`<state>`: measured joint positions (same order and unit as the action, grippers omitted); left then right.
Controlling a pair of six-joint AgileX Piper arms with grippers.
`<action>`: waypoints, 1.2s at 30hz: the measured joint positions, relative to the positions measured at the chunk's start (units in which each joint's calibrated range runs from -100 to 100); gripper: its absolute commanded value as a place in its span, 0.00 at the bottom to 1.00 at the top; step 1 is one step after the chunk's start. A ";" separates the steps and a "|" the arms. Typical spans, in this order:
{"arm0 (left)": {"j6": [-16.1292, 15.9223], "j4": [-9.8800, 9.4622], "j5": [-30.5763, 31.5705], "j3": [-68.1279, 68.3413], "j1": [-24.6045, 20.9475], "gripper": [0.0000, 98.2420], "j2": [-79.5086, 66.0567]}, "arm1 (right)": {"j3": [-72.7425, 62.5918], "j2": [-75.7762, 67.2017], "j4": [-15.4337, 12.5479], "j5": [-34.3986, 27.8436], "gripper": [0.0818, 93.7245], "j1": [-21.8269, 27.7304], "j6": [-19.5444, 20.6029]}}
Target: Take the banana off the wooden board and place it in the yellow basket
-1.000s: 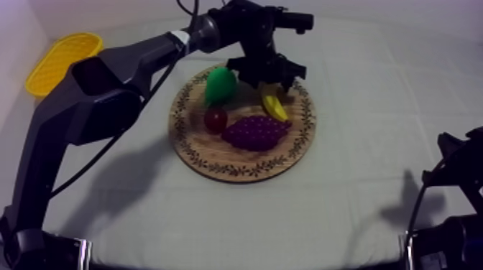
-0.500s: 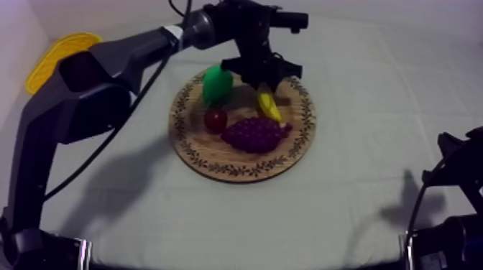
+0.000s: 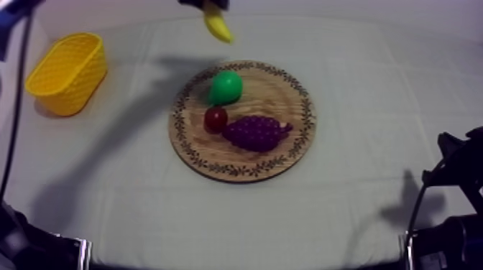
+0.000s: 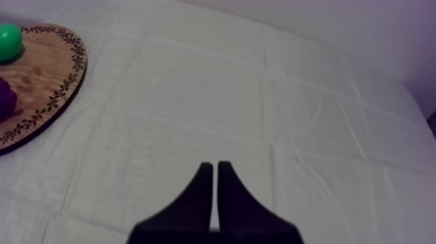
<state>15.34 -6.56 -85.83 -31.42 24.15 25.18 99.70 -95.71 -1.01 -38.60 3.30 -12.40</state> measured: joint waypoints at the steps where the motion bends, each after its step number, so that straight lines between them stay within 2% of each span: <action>1: -0.38 -0.69 -0.12 0.91 -0.94 0.12 -2.30 | 0.00 0.00 0.00 0.05 0.01 0.00 0.00; 3: -1.15 -1.97 0.00 2.58 -3.05 0.12 -6.11 | 0.00 0.00 0.00 0.05 0.01 0.00 0.00; 7: -3.17 -3.30 2.05 6.01 -7.74 0.12 -12.02 | 0.00 0.00 0.00 0.05 0.01 0.00 0.00; 16: -7.30 -3.66 10.94 14.09 -19.56 0.13 -11.90 | 0.00 0.00 0.00 0.05 0.01 0.00 0.00; 25: -9.99 -3.25 15.64 15.53 -28.32 0.13 -4.80 | 0.00 0.00 0.00 0.05 0.01 0.00 0.00; 32: -12.49 -1.15 18.66 17.44 -32.48 0.19 -0.89 | 0.00 0.00 0.00 0.05 0.01 0.00 0.00; 36: -13.39 -0.75 20.26 19.90 -34.10 0.22 -0.75 | 0.00 0.00 0.00 0.05 0.01 0.00 0.00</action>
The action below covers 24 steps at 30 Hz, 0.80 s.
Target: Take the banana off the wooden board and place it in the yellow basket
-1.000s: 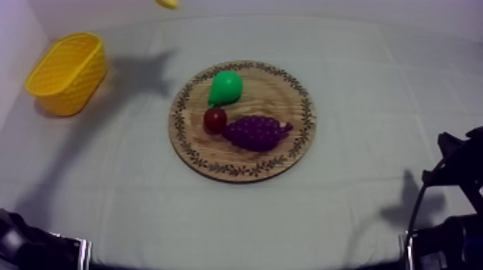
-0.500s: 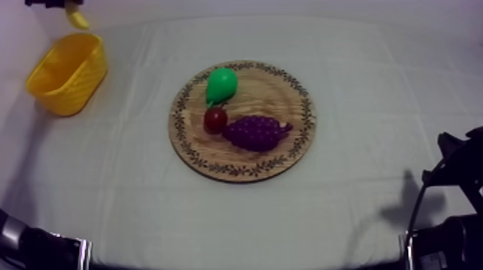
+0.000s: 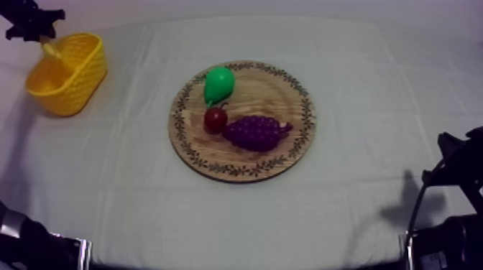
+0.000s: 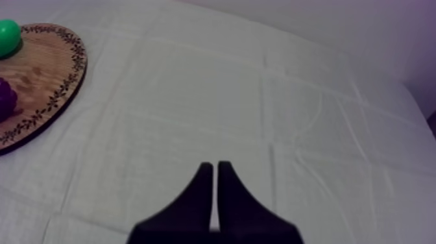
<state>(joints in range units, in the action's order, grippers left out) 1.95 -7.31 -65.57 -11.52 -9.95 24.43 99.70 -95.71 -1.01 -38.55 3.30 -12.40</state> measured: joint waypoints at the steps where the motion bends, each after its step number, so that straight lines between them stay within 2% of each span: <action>1: -0.03 0.00 0.22 0.61 -0.17 0.26 0.00 | 0.00 0.00 0.00 0.00 0.01 0.00 0.00; 7: -0.38 0.11 1.62 5.10 -0.48 0.60 0.07 | 0.00 0.00 0.00 0.00 0.01 0.00 0.00; 11: -0.51 0.11 1.01 6.82 -0.20 0.75 -0.16 | 0.00 0.00 0.00 0.00 0.01 0.00 0.00; 17: -0.84 0.27 0.35 11.09 0.01 0.79 -5.35 | 0.00 0.00 0.00 0.00 0.01 0.00 0.00; 24: -1.95 1.52 0.69 19.40 0.71 0.71 -19.19 | 0.00 0.00 0.00 0.00 0.01 0.00 0.00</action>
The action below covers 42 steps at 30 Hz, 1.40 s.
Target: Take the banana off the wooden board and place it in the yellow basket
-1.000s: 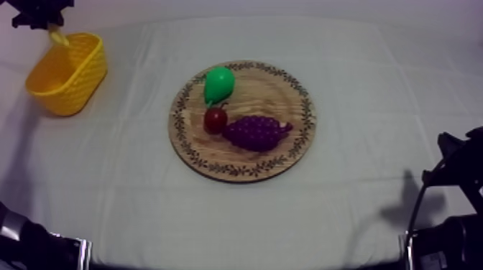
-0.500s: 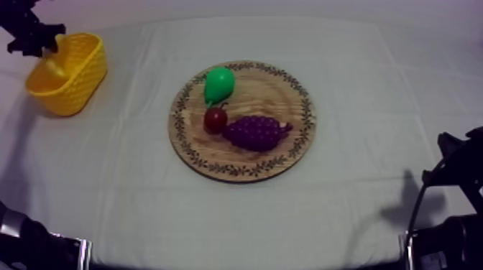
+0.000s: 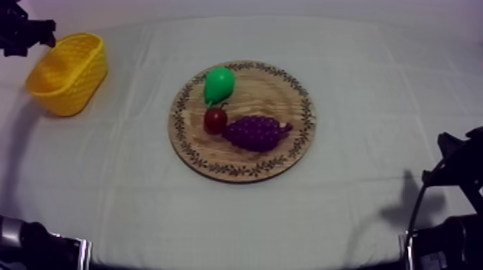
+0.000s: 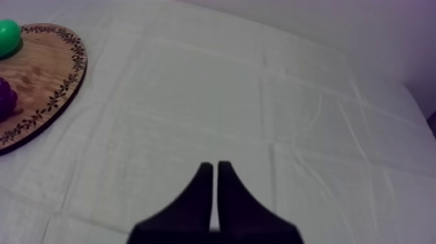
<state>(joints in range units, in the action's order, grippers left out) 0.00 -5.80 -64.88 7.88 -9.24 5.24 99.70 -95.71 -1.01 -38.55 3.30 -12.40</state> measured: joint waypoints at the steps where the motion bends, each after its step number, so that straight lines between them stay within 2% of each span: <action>1: 0.00 0.12 0.03 1.42 0.26 0.70 -2.50 | 0.00 0.00 0.00 0.00 0.01 0.00 0.00; 5: -0.85 0.80 0.42 7.15 1.17 0.65 -12.35 | 0.00 0.00 0.00 0.00 0.01 0.00 0.18; 11: -2.62 3.65 3.00 15.93 1.92 0.55 -27.69 | 0.00 0.00 0.00 0.00 0.01 0.00 0.03; 15: -2.58 4.24 3.84 22.18 3.24 0.51 -36.38 | 0.00 0.00 0.00 0.00 0.01 0.00 0.03; 23: -0.84 4.41 7.61 33.03 8.68 0.26 -53.17 | 0.00 0.00 0.00 0.02 0.01 0.00 0.03; 28: 2.03 3.10 13.12 41.84 12.53 0.12 -62.68 | 0.00 0.00 0.00 0.02 0.01 0.00 0.03; 32: 4.53 1.73 16.36 49.03 13.89 0.04 -69.29 | 0.00 0.00 0.00 0.02 0.01 0.00 0.03; 34: 5.72 0.94 18.23 52.68 14.03 0.02 -71.47 | 0.00 0.00 0.00 0.02 0.01 0.00 0.03; 42: 11.22 -4.66 26.57 67.42 14.22 0.00 -79.85 | 0.00 0.00 0.00 0.02 0.01 0.00 0.03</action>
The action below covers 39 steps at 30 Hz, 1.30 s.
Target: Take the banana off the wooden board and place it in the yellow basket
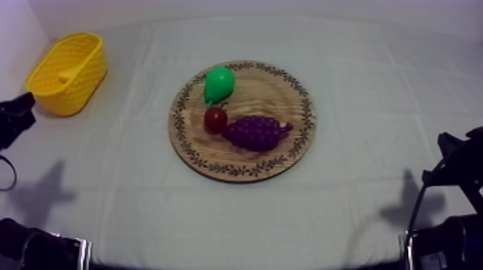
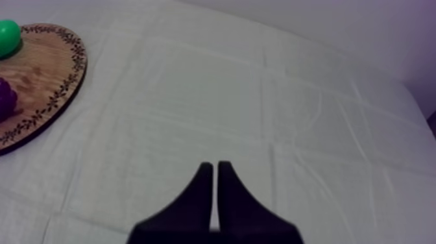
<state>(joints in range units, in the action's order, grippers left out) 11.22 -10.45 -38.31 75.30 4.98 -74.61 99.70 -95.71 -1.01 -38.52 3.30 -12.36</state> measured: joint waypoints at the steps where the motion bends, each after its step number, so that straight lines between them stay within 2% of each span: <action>1: 0.70 -0.43 0.37 1.43 0.00 0.00 -1.09 | 0.00 0.00 0.00 0.00 0.01 0.00 0.00; 3: 1.90 -1.30 1.15 4.88 -0.10 0.00 -3.26 | 0.00 0.00 0.00 0.00 0.01 0.00 0.00; 7: 3.20 -1.83 1.14 11.06 -0.21 0.00 -8.92 | 0.00 0.00 0.00 0.00 0.01 0.00 0.00; 14: 2.25 -1.92 -4.86 18.34 0.68 0.00 -21.75 | 0.00 0.00 0.00 0.00 0.01 0.00 0.00; 17: 0.35 -0.47 -5.36 19.30 1.00 0.00 -24.56 | 0.00 0.00 0.00 0.00 0.01 0.00 -0.02; 19: -1.89 1.83 -3.99 20.79 0.69 0.00 -25.20 | 0.00 0.00 0.00 0.00 0.01 0.00 -0.02; 23: -4.86 6.40 2.93 23.65 0.48 0.00 -25.26 | 0.00 0.00 0.00 0.00 0.01 0.00 -0.02; 26: -5.29 8.16 6.49 24.23 0.48 0.00 -25.39 | 0.00 0.00 0.00 0.00 0.01 0.03 -0.02; 30: -3.45 8.39 7.21 24.38 0.44 0.00 -25.39 | 0.00 0.00 0.00 0.00 0.01 0.03 -0.02; 35: 0.85 8.50 7.35 24.43 0.44 0.00 -25.39 | 0.00 0.00 0.00 0.00 0.01 0.04 -0.02; 39: 1.32 8.55 7.35 24.46 0.44 0.00 -25.39 | 0.00 0.00 0.00 0.00 0.01 0.04 -0.02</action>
<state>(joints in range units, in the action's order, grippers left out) 12.54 -1.91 -30.95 99.76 5.42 -100.00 99.70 -95.71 -1.01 -38.52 3.34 -12.38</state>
